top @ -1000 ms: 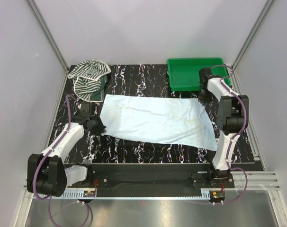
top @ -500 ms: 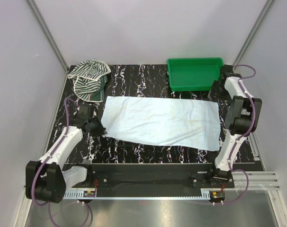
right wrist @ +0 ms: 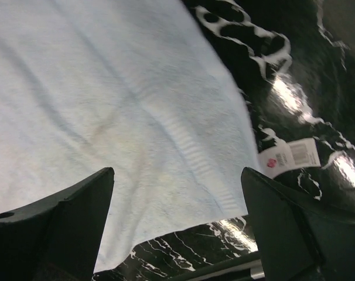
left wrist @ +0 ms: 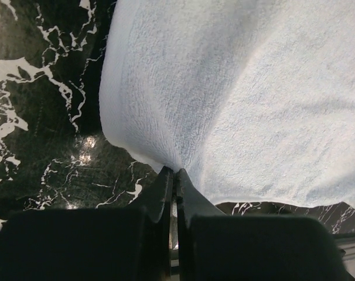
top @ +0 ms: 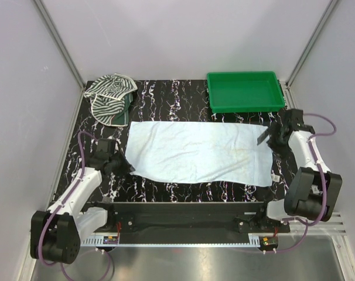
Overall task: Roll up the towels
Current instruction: Flatten the towel
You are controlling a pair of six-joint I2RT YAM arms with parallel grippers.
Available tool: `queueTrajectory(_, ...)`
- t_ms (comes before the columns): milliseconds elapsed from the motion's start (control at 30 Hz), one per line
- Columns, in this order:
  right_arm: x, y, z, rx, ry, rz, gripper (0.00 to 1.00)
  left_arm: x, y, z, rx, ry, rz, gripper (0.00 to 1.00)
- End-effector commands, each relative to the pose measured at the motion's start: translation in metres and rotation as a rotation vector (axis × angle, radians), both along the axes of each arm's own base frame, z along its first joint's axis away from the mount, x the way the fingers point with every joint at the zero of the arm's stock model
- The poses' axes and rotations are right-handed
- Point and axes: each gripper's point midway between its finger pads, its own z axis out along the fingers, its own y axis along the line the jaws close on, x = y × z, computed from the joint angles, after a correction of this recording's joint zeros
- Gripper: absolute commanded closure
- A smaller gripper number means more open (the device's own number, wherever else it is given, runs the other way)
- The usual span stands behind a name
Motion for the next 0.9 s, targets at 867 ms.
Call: queueTrajectory(867, -0.085, -0.016, -0.077, 0.214, 0.171, -0.422, 0.37, 0.040, -0.030, 0.025, -0.148, -0.086, -0.168, 1.00)
